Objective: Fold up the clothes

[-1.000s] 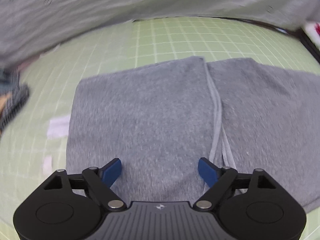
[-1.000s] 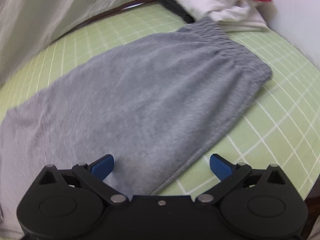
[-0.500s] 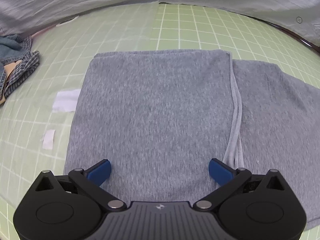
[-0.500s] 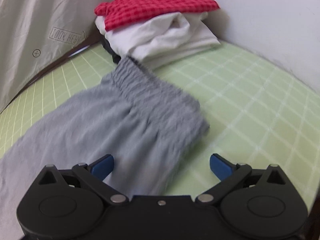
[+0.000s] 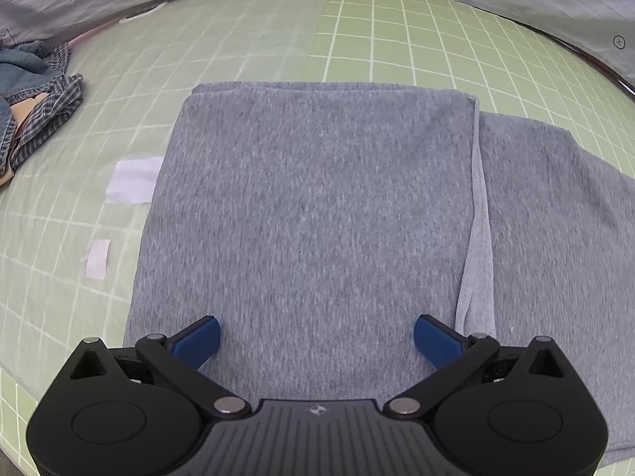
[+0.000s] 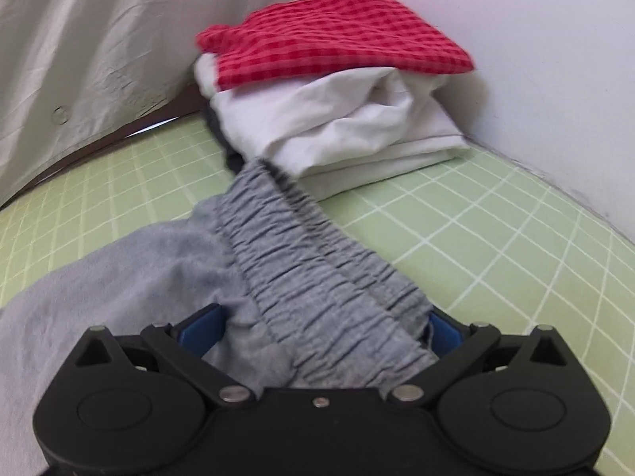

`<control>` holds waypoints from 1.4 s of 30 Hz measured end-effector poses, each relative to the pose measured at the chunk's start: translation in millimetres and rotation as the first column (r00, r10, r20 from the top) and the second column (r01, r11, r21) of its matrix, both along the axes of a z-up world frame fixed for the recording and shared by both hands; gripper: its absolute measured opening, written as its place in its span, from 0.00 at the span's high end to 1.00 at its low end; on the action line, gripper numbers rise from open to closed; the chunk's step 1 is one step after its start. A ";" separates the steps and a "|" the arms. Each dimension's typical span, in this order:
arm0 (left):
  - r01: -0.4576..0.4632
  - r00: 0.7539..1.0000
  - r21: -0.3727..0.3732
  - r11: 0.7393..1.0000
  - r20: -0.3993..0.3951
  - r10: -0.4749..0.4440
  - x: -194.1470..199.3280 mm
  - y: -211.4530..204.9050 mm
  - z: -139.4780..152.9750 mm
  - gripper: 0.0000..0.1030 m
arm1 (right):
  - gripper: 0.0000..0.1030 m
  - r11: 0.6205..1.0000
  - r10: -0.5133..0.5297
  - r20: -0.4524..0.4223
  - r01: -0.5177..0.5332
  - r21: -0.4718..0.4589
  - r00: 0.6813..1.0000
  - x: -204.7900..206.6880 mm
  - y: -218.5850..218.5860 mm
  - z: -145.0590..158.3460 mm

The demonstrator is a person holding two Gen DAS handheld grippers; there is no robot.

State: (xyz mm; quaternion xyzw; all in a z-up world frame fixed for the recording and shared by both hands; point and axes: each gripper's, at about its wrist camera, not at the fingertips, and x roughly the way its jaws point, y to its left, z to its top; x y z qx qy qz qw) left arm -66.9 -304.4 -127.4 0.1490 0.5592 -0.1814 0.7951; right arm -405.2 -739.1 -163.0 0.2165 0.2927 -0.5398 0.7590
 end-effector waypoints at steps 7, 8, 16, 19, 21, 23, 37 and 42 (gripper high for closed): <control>0.019 1.000 -0.021 1.000 0.020 -0.019 -5.8 6.0 -4.7 0.00 | 0.59 0.987 0.145 -0.049 -0.148 -0.056 0.988 9.9 26.1 13.4; 0.025 0.999 -0.025 0.999 0.025 -0.024 -5.9 7.0 -5.3 0.00 | 0.61 0.984 0.159 -0.071 -0.164 -0.064 0.985 13.7 30.8 16.6; 0.082 0.994 -0.058 0.995 0.077 -0.078 -9.0 13.3 -9.2 0.00 | 0.63 0.947 0.249 -0.204 -0.282 -0.153 0.947 46.4 74.2 51.1; 0.107 0.992 -0.066 0.992 0.075 -0.102 -6.5 14.9 -8.1 0.01 | 0.63 0.916 0.292 -0.215 -0.337 -0.218 0.932 63.6 100.0 73.5; 0.110 0.993 -0.089 0.990 0.056 -0.105 -3.5 17.4 -3.3 0.02 | 0.63 0.884 0.332 -0.234 -0.388 -0.262 0.914 78.8 121.4 88.0; 0.113 0.993 -0.150 0.982 0.060 -0.105 -2.4 24.4 7.0 0.02 | 0.63 0.848 0.389 -0.240 -0.448 -0.283 0.889 96.2 147.5 98.0; 0.196 0.975 -0.111 0.974 0.127 -0.182 10.5 60.4 18.7 0.02 | 0.23 0.826 0.559 -0.157 -0.564 0.015 0.814 154.3 264.4 51.2; 0.184 0.973 -0.102 0.978 0.160 -0.167 25.3 75.4 23.9 0.02 | 0.19 0.908 0.413 0.001 -0.412 -0.080 0.911 129.2 247.9 81.7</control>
